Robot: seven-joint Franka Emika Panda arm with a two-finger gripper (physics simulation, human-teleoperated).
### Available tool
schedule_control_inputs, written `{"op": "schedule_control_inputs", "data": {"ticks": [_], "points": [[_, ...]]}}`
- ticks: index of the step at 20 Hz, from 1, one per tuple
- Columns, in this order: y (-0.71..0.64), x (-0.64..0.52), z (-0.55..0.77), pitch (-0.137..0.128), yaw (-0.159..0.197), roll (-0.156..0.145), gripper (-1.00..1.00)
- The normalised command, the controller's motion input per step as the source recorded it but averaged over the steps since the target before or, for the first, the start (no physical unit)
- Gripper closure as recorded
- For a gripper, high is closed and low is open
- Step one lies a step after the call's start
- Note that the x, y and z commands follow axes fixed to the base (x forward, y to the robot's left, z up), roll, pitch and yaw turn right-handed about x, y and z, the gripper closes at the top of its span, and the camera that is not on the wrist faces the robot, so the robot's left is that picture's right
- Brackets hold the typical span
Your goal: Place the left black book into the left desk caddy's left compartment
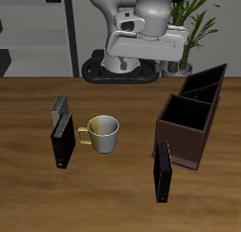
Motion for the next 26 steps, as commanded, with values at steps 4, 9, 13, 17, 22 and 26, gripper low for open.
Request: {"op": "schedule_control_inputs", "data": {"ticks": [4, 9, 13, 17, 22, 26], "points": [[0.46, 0.54, 0.00, 0.025, 0.031, 0.049, -1.00], [0.38, 0.45, -0.06, -0.006, -0.005, 0.063, -1.00], [0.22, 0.21, 0.00, -0.031, 0.021, 0.021, -1.00], [0.08, 0.24, -0.06, -0.009, -0.027, -0.027, -1.00], [-0.01, 0.22, -0.13, -0.021, -0.032, -0.026, -1.00], [-0.06, 0.11, -0.30, -0.003, -0.025, -0.019, -1.00]]}}
